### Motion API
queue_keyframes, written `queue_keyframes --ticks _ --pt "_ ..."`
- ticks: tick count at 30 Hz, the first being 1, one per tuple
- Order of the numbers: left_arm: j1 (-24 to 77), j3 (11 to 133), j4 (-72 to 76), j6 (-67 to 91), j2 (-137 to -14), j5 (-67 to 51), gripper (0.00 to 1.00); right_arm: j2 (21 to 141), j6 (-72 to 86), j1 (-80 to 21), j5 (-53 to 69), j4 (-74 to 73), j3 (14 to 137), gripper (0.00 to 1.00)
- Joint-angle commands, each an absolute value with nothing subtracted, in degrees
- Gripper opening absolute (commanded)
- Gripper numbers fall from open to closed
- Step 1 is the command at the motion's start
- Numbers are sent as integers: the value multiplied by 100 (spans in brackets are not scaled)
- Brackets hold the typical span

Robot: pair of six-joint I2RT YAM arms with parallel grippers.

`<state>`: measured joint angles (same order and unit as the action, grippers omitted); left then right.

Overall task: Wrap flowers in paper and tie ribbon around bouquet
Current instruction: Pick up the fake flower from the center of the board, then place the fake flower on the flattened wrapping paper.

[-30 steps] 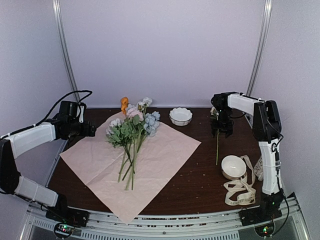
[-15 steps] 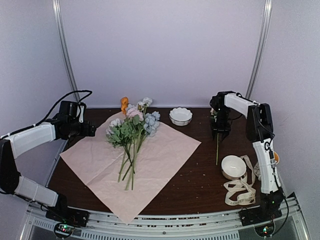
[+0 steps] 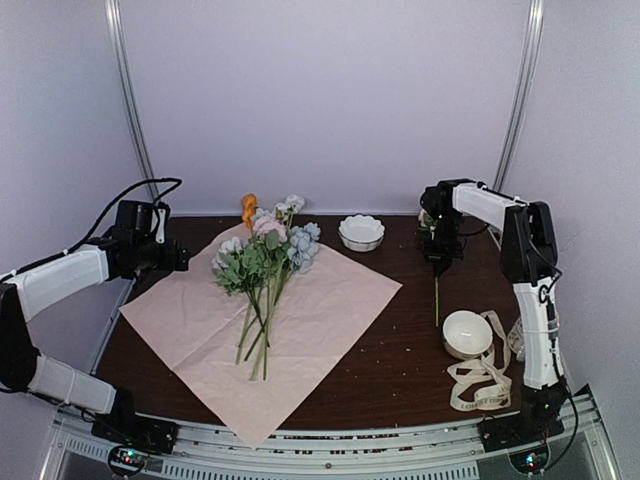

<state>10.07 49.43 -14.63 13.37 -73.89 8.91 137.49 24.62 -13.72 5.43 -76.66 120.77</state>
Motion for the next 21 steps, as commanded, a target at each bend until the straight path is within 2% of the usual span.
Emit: queue_keyframes --ticks 1,5,8,13,17,21 --pt "994 5037 -1340 1266 -7242 947 97 12058 3124 -1341 54 -6151 11530 0" --pt "994 5052 -1364 1343 -7214 942 97 10808 3295 -1743 96 -4633 10787 0" --pt "994 5058 -1336 1408 -7240 895 97 10601 3253 -2581 457 -3991 10791 0" --pt "996 5163 -1503 1565 -7338 820 97 11428 3745 -3981 1924 -3078 11554 0" --pt "1001 5042 -1480 1748 -7304 696 97 12391 4267 -4760 2598 -2514 12375 0" --pt "1038 4946 -1485 1892 -7341 580 95 13685 4650 -5318 3002 -2809 13543 0"
